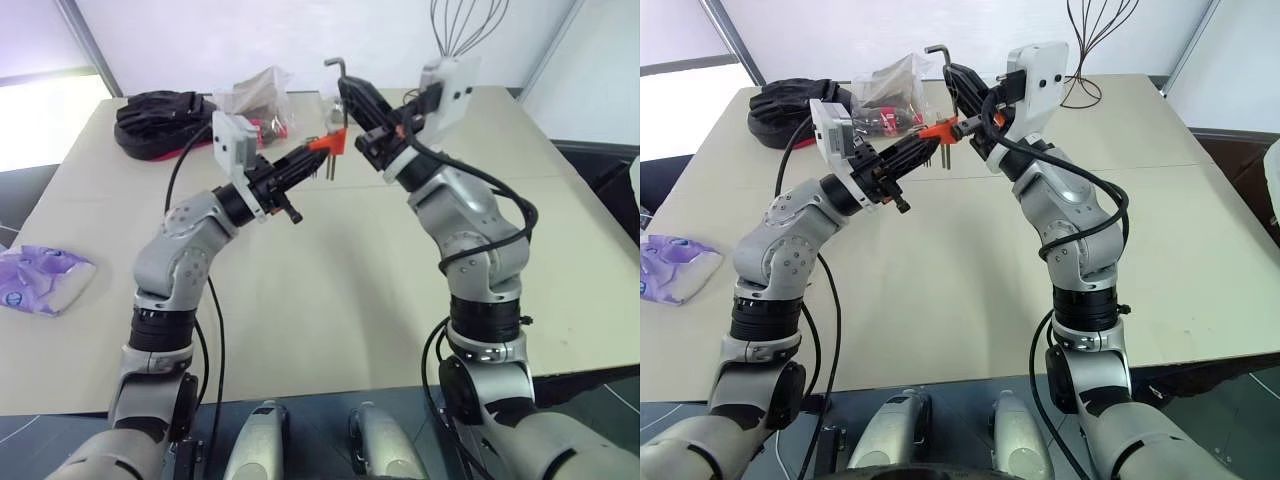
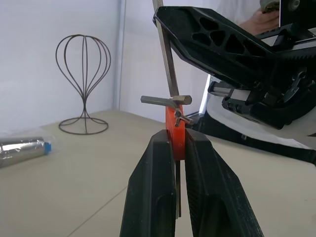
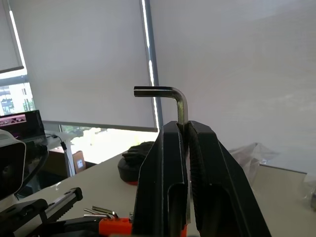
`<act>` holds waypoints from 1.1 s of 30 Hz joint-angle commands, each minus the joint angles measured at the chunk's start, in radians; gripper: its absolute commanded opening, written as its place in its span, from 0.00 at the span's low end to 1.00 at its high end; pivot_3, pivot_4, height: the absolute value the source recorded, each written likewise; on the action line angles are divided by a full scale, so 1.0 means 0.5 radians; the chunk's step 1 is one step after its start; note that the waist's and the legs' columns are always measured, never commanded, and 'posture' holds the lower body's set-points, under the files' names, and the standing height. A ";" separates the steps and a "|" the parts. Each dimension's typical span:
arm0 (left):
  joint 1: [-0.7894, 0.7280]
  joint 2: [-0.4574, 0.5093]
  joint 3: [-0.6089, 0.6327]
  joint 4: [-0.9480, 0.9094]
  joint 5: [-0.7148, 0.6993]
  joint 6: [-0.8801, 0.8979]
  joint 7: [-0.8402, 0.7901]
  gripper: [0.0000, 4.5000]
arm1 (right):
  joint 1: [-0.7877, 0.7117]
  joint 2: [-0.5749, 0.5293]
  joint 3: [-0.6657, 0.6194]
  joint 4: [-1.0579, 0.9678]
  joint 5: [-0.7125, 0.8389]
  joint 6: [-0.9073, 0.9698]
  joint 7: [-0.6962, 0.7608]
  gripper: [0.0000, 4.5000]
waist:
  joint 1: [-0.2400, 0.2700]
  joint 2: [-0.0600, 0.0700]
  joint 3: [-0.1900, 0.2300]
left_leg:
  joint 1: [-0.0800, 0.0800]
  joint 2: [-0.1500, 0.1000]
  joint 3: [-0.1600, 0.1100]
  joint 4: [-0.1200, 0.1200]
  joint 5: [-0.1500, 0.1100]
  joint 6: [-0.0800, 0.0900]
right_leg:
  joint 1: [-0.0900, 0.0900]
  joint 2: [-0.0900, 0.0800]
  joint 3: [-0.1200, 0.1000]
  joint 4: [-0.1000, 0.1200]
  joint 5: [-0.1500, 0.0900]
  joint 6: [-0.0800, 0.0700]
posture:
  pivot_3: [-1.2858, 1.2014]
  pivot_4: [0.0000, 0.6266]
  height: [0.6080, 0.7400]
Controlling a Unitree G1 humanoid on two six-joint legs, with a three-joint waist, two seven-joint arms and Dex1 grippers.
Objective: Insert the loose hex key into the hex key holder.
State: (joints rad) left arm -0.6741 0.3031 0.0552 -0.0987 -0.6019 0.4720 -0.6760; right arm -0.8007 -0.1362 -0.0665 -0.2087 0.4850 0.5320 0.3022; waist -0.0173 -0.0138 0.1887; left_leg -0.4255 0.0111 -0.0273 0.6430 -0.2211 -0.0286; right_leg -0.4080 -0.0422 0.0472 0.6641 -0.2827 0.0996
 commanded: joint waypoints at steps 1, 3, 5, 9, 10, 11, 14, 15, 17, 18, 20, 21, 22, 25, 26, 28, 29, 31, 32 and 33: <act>-0.054 -0.003 0.047 -0.075 -0.040 -0.020 0.004 0.00 | -0.051 0.012 -0.023 -0.041 0.016 -0.049 -0.010 0.00 | 0.000 0.000 0.000 | 0.000 0.000 0.000 0.000 0.000 0.000 | 0.000 0.000 0.000 0.000 0.000 0.000 | 0.52 0.24 1.00; -0.054 -0.004 0.046 -0.075 -0.041 -0.021 0.004 0.00 | -0.052 0.021 -0.019 -0.038 0.017 -0.054 -0.015 0.00 | 0.000 0.000 0.000 | 0.000 0.000 0.000 0.000 0.000 0.000 | 0.000 0.000 0.000 0.000 0.000 0.000 | 0.52 0.24 1.00; -0.054 -0.005 0.046 -0.075 -0.041 -0.022 0.005 0.00 | -0.055 0.030 -0.013 -0.031 0.013 -0.060 -0.019 0.00 | 0.000 0.000 0.000 | 0.000 0.000 0.000 0.000 0.000 0.000 | 0.000 0.000 0.000 0.000 0.000 0.000 | 0.52 0.24 1.00; -0.052 -0.008 0.045 -0.077 -0.040 -0.023 0.008 0.00 | -0.059 0.051 -0.003 -0.019 0.008 -0.074 -0.024 0.00 | 0.000 0.000 0.000 | 0.000 0.000 0.000 -0.001 0.000 0.000 | 0.000 0.000 0.000 -0.001 0.000 0.000 | 0.52 0.24 1.00; -0.052 -0.008 0.045 -0.078 -0.039 -0.023 0.009 0.00 | -0.060 0.054 -0.001 -0.018 0.008 -0.076 -0.025 0.00 | 0.000 0.000 0.000 | 0.000 0.000 0.000 -0.001 0.000 0.000 | 0.000 0.000 0.000 -0.001 0.000 0.000 | 0.52 0.24 1.00; -0.051 -0.008 0.045 -0.079 -0.039 -0.023 0.010 0.00 | -0.061 0.058 0.002 -0.018 0.009 -0.077 -0.025 0.00 | 0.000 0.000 0.000 | 0.000 0.000 0.000 -0.001 0.000 0.000 | 0.000 0.000 0.000 -0.001 0.000 0.000 | 0.52 0.24 1.00; -0.050 -0.009 0.046 -0.082 -0.040 -0.023 0.014 0.00 | -0.059 0.062 0.005 -0.020 0.012 -0.076 -0.022 0.00 | 0.000 0.000 0.000 | 0.000 0.000 0.000 -0.001 0.000 0.000 | 0.000 0.000 0.000 -0.001 0.000 0.000 | 0.52 0.24 1.00; -0.049 -0.010 0.046 -0.083 -0.039 -0.023 0.016 0.00 | -0.058 0.063 0.007 -0.022 0.012 -0.074 -0.022 0.00 | 0.000 0.000 0.000 | 0.000 0.000 0.000 -0.001 0.000 0.000 | 0.000 0.000 0.000 -0.001 0.000 0.000 | 0.52 0.24 1.00; -0.048 -0.010 0.046 -0.084 -0.039 -0.023 0.019 0.00 | -0.054 0.064 0.011 -0.028 0.014 -0.070 -0.020 0.00 | 0.000 0.000 0.000 | 0.000 0.000 0.000 -0.001 0.000 0.000 | 0.000 0.000 0.000 -0.001 0.000 0.000 | 0.52 0.24 1.00; -0.048 -0.011 0.046 -0.085 -0.039 -0.023 0.021 0.00 | -0.051 0.065 0.012 -0.031 0.015 -0.068 -0.020 0.00 | 0.000 0.000 0.000 | 0.000 0.000 0.000 -0.001 0.000 0.000 | 0.000 0.000 0.000 -0.001 0.000 0.000 | 0.52 0.24 1.00; -0.049 -0.012 0.049 -0.083 -0.041 -0.024 0.024 0.00 | -0.048 0.068 0.016 -0.034 0.013 -0.068 -0.020 0.00 | -0.001 0.000 0.000 | 0.000 0.000 0.000 -0.001 0.000 0.000 | 0.000 0.000 0.000 -0.001 0.000 0.000 | 0.52 0.24 1.00; -0.050 -0.012 0.050 -0.083 -0.041 -0.024 0.026 0.00 | -0.047 0.069 0.017 -0.035 0.012 -0.067 -0.021 0.00 | 0.000 0.000 0.000 | 0.000 0.000 0.000 -0.001 0.000 0.000 | 0.000 0.000 0.000 -0.001 0.000 0.000 | 0.52 0.24 1.00; -0.051 -0.014 0.050 -0.082 -0.042 -0.025 0.027 0.00 | -0.047 0.070 0.018 -0.036 0.012 -0.066 -0.021 0.00 | 0.000 0.000 0.000 | 0.000 0.000 0.000 -0.001 0.000 0.000 | 0.000 0.000 0.000 -0.001 0.000 0.000 | 0.52 0.24 1.00; -0.053 -0.018 0.052 -0.082 -0.042 -0.026 0.032 0.00 | -0.045 0.070 0.020 -0.038 0.012 -0.065 -0.021 0.00 | 0.000 0.000 0.000 | 0.000 0.000 0.000 -0.001 0.000 0.000 | 0.000 0.000 0.000 -0.002 0.000 0.000 | 0.52 0.24 1.00; -0.054 -0.020 0.053 -0.081 -0.043 -0.026 0.034 0.00 | -0.044 0.070 0.020 -0.038 0.012 -0.065 -0.020 0.00 | 0.000 0.000 0.000 | 0.000 0.000 0.000 -0.001 0.000 0.000 | 0.000 0.000 0.000 -0.002 0.000 0.000 | 0.52 0.24 1.00; -0.058 -0.026 0.058 -0.081 -0.045 -0.024 0.039 0.00 | -0.044 0.071 0.021 -0.039 0.011 -0.066 -0.022 0.00 | 0.000 0.000 0.000 | 0.000 0.000 0.000 -0.001 0.000 0.000 | 0.000 0.000 0.000 -0.002 0.000 0.000 | 0.52 0.24 1.00; -0.059 -0.028 0.060 -0.082 -0.045 -0.023 0.040 0.00 | -0.044 0.071 0.022 -0.039 0.012 -0.065 -0.023 0.00 | -0.001 0.000 0.000 | 0.000 0.000 0.000 -0.001 0.000 0.000 | 0.000 0.000 0.000 -0.002 0.000 0.000 | 0.52 0.24 1.00; -0.063 -0.034 0.066 -0.082 -0.051 -0.020 0.047 0.00 | -0.044 0.073 0.023 -0.040 0.011 -0.066 -0.024 0.00 | 0.000 0.000 0.000 | 0.000 0.000 0.000 -0.001 0.000 0.000 | 0.000 0.000 0.000 -0.002 0.000 0.000 | 0.52 0.24 1.00; -0.066 -0.036 0.067 -0.081 -0.054 -0.020 0.051 0.00 | -0.043 0.073 0.024 -0.041 0.011 -0.066 -0.025 0.00 | 0.000 0.000 0.000 | 0.000 0.000 0.000 -0.001 0.000 0.000 | -0.001 0.000 0.000 -0.002 0.000 0.000 | 0.52 0.24 1.00; -0.067 -0.038 0.068 -0.081 -0.057 -0.019 0.054 0.00 | -0.043 0.073 0.024 -0.041 0.011 -0.066 -0.026 0.00 | 0.000 0.000 0.000 | 0.000 0.000 0.000 -0.002 0.000 0.000 | 0.000 0.000 0.000 -0.002 0.000 0.000 | 0.52 0.24 1.00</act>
State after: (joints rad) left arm -0.6754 0.2888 0.0634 -0.0988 -0.6082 0.4720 -0.6503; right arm -0.8009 -0.1058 -0.0545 -0.1992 0.4852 0.5170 0.2905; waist -0.0173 -0.0138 0.1887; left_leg -0.4257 0.0113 -0.0274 0.6423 -0.2211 -0.0286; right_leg -0.4082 -0.0423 0.0473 0.6631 -0.2828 0.0996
